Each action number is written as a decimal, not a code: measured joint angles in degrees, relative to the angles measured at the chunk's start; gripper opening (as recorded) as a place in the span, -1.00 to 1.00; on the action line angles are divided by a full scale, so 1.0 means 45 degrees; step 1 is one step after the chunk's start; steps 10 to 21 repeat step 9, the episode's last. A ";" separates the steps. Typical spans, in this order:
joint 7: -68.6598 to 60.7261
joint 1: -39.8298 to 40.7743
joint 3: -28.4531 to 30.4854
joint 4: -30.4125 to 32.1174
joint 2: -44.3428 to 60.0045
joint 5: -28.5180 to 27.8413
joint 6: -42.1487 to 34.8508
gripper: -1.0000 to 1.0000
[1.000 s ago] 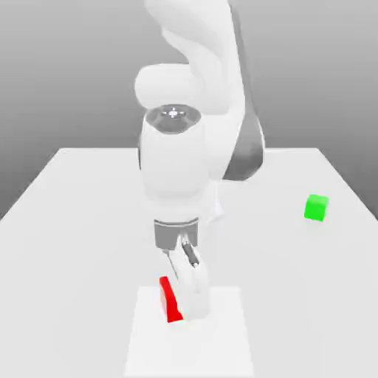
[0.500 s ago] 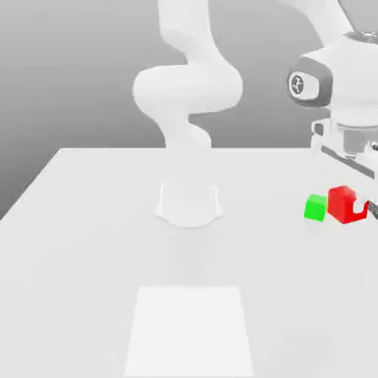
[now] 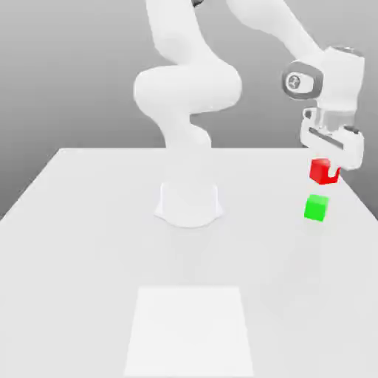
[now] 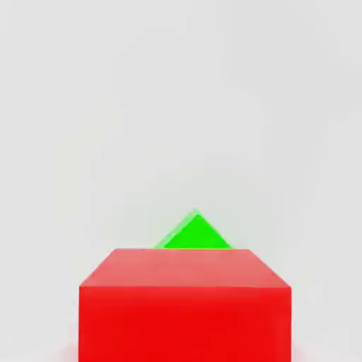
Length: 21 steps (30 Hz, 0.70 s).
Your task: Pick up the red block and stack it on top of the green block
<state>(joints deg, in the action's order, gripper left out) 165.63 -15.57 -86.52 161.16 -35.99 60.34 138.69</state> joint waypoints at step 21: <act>-0.1308 0.2756 -0.3543 -0.0384 0.0710 0.2053 0.1597 -1.00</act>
